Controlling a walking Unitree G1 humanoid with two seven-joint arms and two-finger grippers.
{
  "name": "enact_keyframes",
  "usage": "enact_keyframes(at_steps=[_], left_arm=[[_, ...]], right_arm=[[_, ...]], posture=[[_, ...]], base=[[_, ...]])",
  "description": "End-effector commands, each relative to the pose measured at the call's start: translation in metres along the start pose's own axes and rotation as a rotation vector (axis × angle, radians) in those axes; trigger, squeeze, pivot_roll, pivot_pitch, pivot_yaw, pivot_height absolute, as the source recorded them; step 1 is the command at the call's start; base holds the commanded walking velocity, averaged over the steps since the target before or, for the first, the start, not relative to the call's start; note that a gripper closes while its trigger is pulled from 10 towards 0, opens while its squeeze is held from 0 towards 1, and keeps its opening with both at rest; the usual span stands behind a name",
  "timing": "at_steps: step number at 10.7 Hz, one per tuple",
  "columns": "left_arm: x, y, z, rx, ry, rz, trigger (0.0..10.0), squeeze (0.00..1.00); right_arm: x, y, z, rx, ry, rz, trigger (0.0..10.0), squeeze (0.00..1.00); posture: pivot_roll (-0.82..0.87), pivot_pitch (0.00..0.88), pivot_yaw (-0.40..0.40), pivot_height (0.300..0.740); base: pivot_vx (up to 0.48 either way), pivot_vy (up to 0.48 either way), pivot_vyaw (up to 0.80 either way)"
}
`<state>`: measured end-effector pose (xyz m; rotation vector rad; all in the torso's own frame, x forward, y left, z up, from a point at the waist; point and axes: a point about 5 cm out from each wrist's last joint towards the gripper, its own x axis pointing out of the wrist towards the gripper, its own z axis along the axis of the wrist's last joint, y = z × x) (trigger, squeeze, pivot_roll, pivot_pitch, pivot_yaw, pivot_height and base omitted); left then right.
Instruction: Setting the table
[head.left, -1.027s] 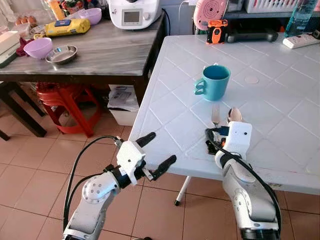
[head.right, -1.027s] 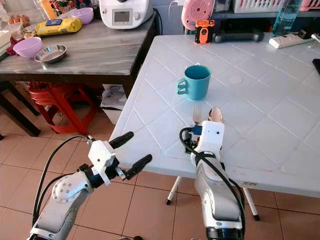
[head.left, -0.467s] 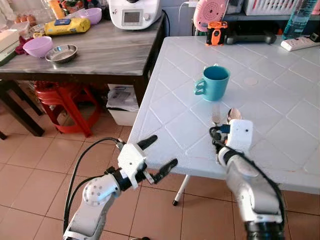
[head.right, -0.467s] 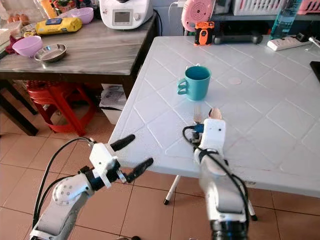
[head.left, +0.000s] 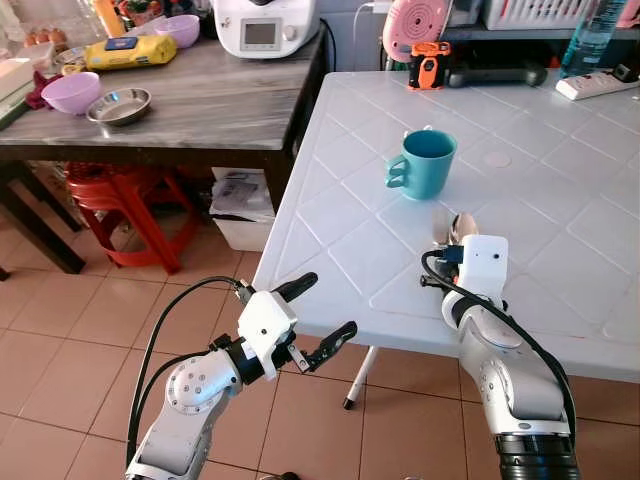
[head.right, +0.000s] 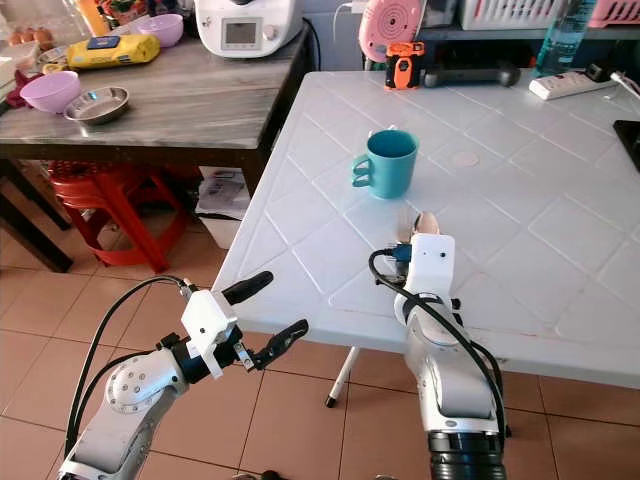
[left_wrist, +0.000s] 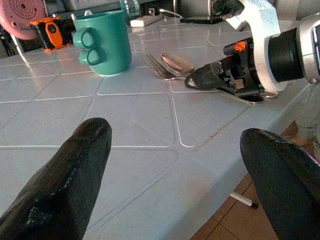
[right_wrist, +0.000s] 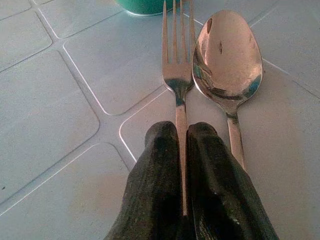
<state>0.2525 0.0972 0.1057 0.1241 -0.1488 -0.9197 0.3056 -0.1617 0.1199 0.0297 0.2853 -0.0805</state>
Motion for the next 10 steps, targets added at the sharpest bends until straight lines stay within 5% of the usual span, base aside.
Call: enact_keyframes(at_steps=[1,7,10], left_arm=[[-0.002,0.000,0.000,0.017,0.007,-0.012,10.0,0.00],[0.004,0.009,0.006,0.025,-0.025,0.038,10.0,0.00],[0.004,0.014,0.007,0.045,-0.026,0.078,10.0,0.00]], right_arm=[[0.000,-0.003,-0.029,-0.002,0.143,-0.010,0.0,0.00],[0.001,0.000,-0.021,0.048,0.088,0.014,0.0,0.00],[-0.007,0.016,0.022,0.084,-0.191,0.094,0.0,0.00]], posture=[[-0.09,0.127,0.114,0.740],[-0.09,0.117,0.121,0.740],[-0.09,0.121,0.120,0.740]], base=[[0.000,0.000,0.00],[0.000,0.000,0.00],[0.000,0.000,0.00]])
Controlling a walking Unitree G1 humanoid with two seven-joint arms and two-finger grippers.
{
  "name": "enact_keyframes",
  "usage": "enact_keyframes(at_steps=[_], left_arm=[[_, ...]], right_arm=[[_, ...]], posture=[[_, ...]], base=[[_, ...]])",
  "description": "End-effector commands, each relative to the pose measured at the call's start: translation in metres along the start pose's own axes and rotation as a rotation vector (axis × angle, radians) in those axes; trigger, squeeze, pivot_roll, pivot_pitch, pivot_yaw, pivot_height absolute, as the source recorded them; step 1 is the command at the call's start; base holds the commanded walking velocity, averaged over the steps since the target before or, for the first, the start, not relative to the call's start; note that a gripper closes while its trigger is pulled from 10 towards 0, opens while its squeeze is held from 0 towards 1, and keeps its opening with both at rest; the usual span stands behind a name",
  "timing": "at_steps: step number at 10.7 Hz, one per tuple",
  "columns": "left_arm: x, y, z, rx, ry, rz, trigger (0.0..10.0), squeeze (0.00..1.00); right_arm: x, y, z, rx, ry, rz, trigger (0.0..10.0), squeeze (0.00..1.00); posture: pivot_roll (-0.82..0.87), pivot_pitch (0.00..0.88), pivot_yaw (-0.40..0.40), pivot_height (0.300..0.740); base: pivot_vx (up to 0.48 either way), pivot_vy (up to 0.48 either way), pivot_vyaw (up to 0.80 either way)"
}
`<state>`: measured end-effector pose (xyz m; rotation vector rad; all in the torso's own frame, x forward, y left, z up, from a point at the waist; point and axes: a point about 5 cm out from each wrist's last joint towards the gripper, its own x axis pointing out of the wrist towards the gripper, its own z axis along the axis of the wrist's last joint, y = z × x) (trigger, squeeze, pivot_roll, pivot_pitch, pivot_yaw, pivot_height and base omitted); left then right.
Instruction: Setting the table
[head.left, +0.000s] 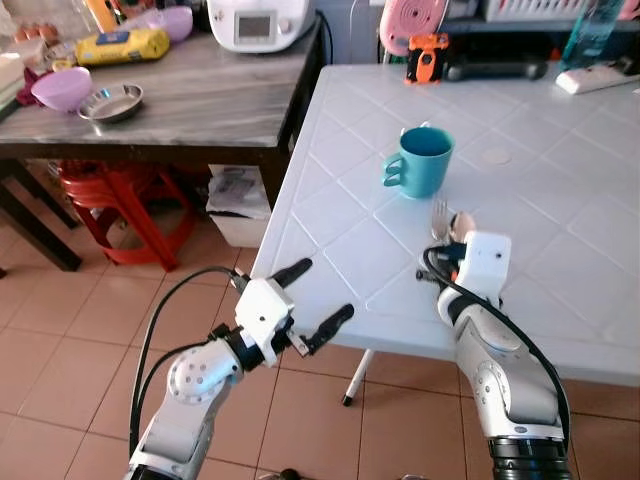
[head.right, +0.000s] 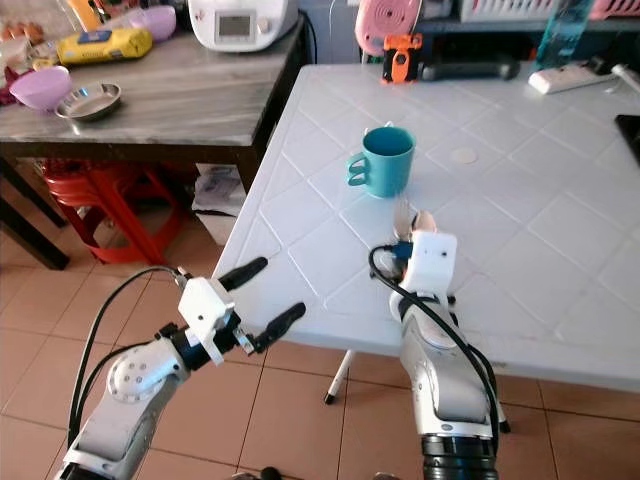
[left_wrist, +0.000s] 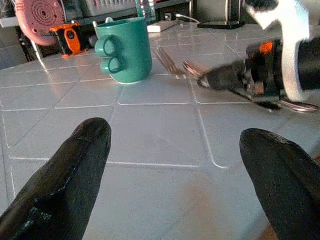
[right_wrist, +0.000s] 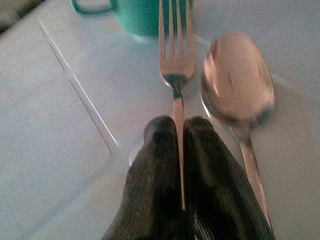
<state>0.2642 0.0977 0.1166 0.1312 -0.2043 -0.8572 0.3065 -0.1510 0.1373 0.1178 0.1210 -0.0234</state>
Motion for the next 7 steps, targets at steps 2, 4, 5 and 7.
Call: enact_keyframes(at_steps=[2,4,5,7], left_arm=[[-0.003,0.004,-0.001,0.018,0.010,0.028,10.0,0.00],[-0.002,0.007,0.000,0.031,0.001,0.064,10.0,0.00],[-0.001,0.011,0.001,0.035,-0.004,0.100,10.0,0.00],[0.001,0.025,-0.002,0.051,0.033,0.230,10.0,0.00]], right_arm=[[-0.003,0.009,0.017,0.001,-0.110,0.053,0.0,0.00],[-0.004,0.016,0.024,-0.001,-0.159,0.087,1.8,0.00],[-0.007,0.019,0.027,-0.012,-0.194,0.097,10.0,0.00],[-0.011,0.017,0.035,-0.021,-0.255,0.077,10.0,0.00]], posture=[[-0.09,0.121,0.118,0.740],[-0.09,0.119,0.119,0.740],[-0.09,0.116,0.121,0.740],[-0.09,0.110,0.121,0.740]], base=[[0.000,0.000,0.00],[0.000,0.000,0.00],[0.000,0.000,0.00],[0.000,0.000,0.00]])
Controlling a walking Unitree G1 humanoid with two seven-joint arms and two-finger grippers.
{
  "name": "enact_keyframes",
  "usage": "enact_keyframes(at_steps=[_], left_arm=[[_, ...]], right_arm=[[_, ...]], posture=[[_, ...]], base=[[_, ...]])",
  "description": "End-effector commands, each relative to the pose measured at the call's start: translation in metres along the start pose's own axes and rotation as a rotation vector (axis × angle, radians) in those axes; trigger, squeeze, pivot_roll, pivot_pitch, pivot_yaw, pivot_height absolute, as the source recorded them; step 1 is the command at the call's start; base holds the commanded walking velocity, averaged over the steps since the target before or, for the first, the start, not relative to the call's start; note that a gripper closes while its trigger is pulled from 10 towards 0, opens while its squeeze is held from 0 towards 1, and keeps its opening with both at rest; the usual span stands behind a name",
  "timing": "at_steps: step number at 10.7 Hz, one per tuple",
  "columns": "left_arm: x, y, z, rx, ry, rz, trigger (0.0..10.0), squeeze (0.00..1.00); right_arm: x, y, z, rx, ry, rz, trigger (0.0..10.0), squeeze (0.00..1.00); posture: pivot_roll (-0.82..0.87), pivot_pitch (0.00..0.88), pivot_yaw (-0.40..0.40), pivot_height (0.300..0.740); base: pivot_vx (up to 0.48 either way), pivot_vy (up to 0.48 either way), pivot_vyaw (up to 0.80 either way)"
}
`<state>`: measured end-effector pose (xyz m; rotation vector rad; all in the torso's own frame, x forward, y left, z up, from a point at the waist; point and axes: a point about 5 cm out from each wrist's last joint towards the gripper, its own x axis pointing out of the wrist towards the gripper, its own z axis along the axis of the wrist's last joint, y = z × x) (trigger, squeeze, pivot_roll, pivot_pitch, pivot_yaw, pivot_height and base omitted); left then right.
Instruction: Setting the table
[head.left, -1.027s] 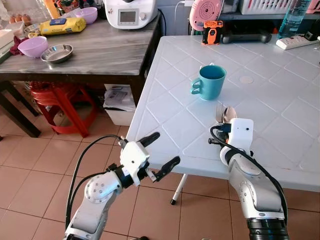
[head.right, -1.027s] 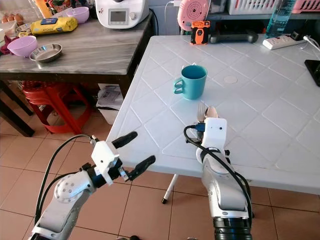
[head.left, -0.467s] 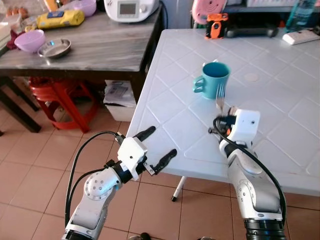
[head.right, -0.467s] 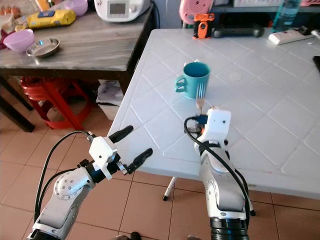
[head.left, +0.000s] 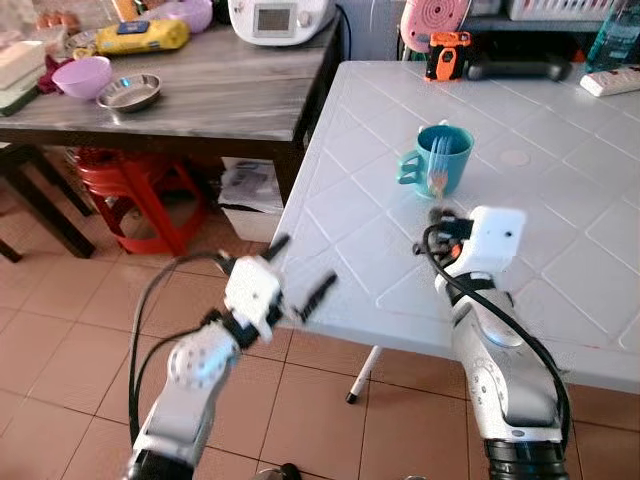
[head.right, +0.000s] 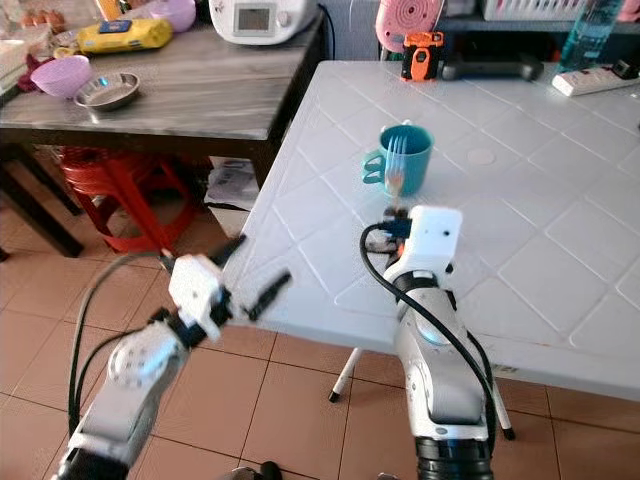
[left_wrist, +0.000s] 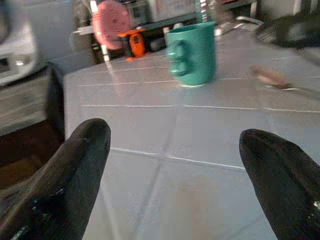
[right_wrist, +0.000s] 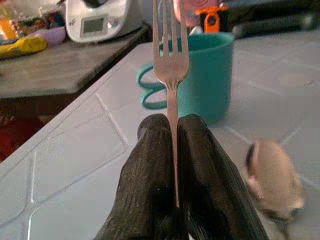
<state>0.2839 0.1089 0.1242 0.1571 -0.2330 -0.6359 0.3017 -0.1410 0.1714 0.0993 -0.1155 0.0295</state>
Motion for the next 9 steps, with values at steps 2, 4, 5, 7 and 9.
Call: enact_keyframes(at_steps=[2,4,5,7,9], left_arm=[[-0.0003,0.0083,-0.0079,-0.017,0.062,0.079,10.0,0.00],[0.0030,0.0062,-0.0087,-0.032,0.059,0.071,10.0,0.00],[0.0035,0.0072,-0.0108,-0.076,0.070,0.109,10.0,0.00],[0.0043,0.0075,-0.0099,-0.075,0.064,0.107,10.0,0.00],[0.0029,0.0065,-0.0096,-0.074,0.062,0.099,10.0,0.00]], right_arm=[[-0.0040,0.0020,0.0061,-0.001,-0.036,-0.001,10.0,0.00],[-0.0059,-0.0012,0.0035,0.006,-0.022,-0.018,10.0,0.00],[-0.0058,-0.0019,0.0041,0.006,-0.020,-0.024,10.0,0.00],[-0.0057,-0.0019,0.0049,0.007,-0.024,-0.025,10.0,0.00],[-0.0063,-0.0002,0.0040,0.010,-0.021,-0.021,10.0,0.00]], posture=[[-0.10,0.107,0.121,0.740],[-0.10,0.101,0.120,0.740],[-0.11,0.101,0.120,0.740],[-0.10,0.103,0.118,0.740],[-0.10,0.109,0.118,0.740]], base=[[0.000,0.000,0.00],[0.000,0.000,0.00],[0.000,0.247,-0.58],[0.000,0.330,-0.55],[0.000,0.448,-0.23]])
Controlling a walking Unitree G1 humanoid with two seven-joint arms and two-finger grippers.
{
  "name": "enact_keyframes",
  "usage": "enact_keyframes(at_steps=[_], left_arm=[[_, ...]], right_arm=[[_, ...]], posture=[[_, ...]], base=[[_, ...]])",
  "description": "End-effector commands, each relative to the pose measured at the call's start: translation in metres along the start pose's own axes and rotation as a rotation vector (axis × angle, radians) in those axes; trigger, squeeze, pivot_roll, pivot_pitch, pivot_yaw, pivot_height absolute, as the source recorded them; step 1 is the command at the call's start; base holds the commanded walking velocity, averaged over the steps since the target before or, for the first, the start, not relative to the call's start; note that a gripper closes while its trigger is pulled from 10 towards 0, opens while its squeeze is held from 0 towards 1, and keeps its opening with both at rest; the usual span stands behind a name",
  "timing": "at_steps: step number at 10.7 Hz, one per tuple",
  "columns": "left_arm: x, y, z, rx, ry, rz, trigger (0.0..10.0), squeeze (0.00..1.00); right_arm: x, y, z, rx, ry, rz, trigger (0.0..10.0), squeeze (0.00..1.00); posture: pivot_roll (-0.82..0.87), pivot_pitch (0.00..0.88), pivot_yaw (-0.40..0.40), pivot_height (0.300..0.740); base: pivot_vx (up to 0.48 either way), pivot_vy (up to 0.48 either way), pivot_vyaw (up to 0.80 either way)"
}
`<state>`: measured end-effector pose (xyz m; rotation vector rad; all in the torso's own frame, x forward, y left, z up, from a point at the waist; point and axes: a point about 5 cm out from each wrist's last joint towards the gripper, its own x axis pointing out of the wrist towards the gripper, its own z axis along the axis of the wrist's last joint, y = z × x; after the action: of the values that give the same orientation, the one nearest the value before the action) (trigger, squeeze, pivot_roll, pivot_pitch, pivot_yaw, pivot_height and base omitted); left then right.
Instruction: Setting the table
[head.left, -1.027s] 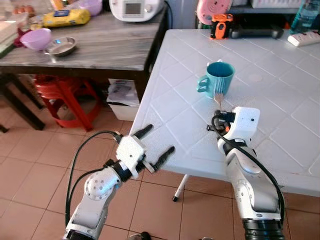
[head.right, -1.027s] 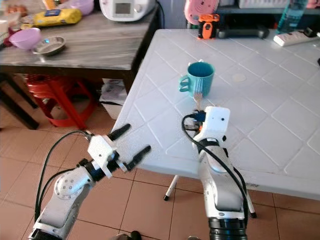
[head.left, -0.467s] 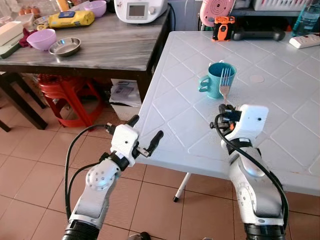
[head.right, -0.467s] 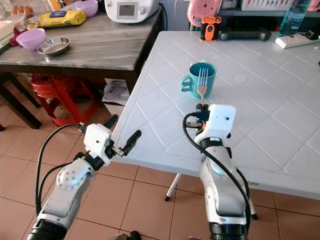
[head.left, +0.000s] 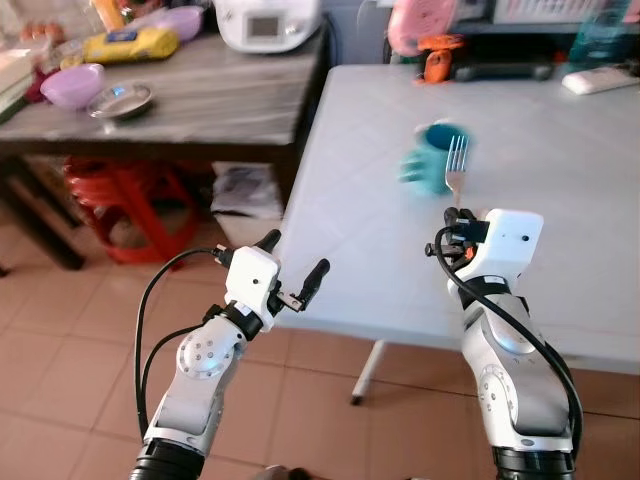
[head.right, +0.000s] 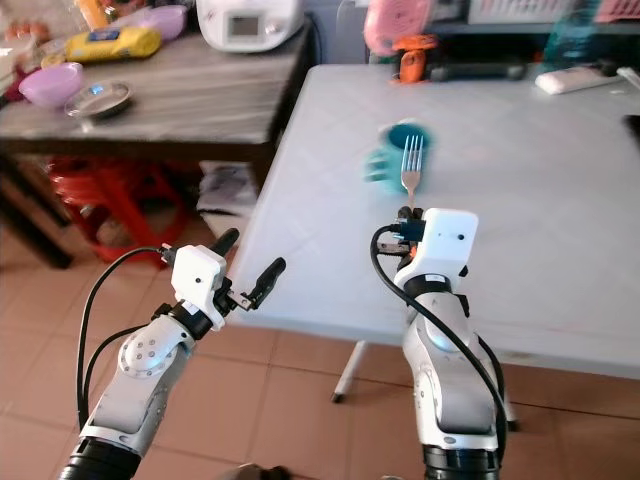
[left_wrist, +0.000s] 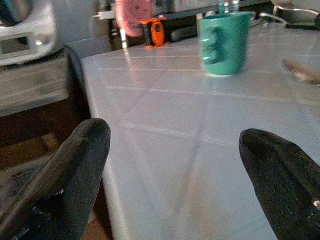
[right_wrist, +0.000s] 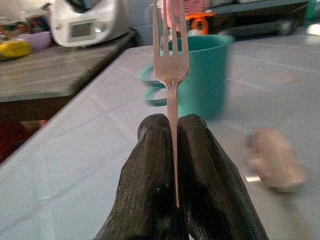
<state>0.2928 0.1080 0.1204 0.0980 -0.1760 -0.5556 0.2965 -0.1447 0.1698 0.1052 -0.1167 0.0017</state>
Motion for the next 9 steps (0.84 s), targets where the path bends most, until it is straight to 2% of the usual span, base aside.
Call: enact_keyframes(at_steps=[1,9], left_arm=[[-0.0037,0.0032,-0.0036,-0.009,0.018,0.013,10.0,0.00],[0.0019,-0.0022,-0.0014,-0.005,0.002,-0.005,10.0,0.00]], right_arm=[[-0.0007,0.0039,0.0044,0.007,-0.017,0.007,10.0,0.00],[0.0015,0.0025,0.0039,0.006,-0.024,-0.005,10.0,0.00]], posture=[[-0.10,0.108,0.120,0.740],[-0.10,0.098,0.128,0.740]], base=[[0.000,0.480,0.00],[0.000,0.480,0.00]])
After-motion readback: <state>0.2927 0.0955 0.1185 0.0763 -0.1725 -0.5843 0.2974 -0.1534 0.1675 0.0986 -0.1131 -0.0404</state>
